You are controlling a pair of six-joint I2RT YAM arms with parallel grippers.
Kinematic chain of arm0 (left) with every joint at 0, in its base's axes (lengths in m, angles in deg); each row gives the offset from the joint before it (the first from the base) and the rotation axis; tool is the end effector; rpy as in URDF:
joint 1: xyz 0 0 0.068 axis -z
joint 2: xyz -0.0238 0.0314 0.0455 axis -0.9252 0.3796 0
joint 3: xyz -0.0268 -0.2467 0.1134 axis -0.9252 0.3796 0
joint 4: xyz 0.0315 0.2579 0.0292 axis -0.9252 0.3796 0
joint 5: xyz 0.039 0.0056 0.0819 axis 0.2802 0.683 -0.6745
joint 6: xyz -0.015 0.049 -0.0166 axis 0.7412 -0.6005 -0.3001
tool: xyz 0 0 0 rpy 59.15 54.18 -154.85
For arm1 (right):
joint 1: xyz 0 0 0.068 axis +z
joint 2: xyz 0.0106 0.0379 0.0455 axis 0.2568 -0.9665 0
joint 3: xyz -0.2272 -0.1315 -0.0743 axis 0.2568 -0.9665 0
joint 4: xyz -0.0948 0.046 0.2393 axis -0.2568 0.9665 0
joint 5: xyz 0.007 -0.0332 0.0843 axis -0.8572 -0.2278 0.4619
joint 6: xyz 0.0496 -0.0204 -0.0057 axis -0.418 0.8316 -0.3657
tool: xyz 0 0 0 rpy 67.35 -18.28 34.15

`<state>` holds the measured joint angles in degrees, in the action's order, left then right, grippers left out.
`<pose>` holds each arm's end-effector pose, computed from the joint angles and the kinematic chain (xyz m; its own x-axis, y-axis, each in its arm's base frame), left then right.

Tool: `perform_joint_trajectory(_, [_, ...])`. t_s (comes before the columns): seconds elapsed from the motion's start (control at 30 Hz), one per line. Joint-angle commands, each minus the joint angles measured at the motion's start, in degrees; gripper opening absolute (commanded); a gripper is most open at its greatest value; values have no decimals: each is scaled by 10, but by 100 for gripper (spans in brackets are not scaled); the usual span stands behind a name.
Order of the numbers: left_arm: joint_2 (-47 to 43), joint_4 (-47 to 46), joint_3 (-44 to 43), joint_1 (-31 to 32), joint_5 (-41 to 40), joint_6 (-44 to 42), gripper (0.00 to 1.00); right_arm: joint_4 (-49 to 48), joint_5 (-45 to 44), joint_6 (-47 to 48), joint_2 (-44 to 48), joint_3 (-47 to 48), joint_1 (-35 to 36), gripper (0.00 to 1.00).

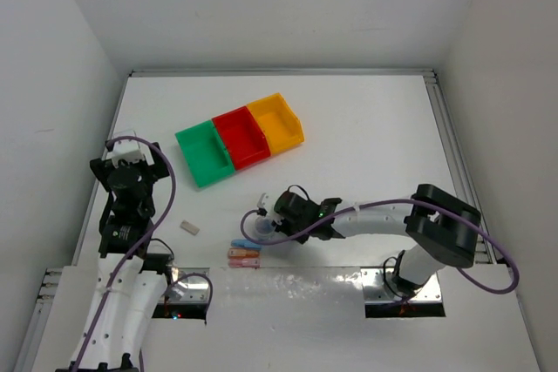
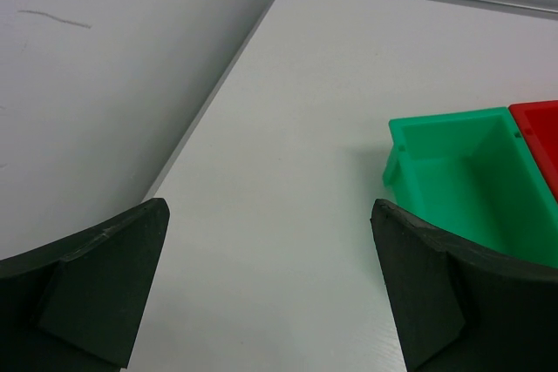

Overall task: Sort the stationery into containers
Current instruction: Pick up the pen from the corner of the board, then place the pen in the storage box.

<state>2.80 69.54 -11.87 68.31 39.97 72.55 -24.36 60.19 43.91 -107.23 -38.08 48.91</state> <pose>0.1337 0.0140 0.2832 -0.2534 0.0691 -0.9649 -0.4008 0.9003 0.1697 0.1280 0.2525 0.1329 -0.4588 -0.7143 -0.5284 -0.8307 0.5559 -0.0303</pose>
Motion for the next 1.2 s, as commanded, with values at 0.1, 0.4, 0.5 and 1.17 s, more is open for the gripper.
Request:
perform_joint_trajectory(0.1, [-4,-32,-11,-2,-5,-1,100,65,-11,9,81,2,11,0])
perform_joint_trajectory(0.4, [31,-50,-7,-2,32,2,100,177,34,75,151,211,-95,0])
perform_joint_trajectory(0.5, [53,-50,-8,-2,51,15,100,158,52,69,83,325,-182,0])
perform_joint_trajectory(1.17, [158,-18,-24,0,20,36,100,76,10,-40,-363,675,-300,0])
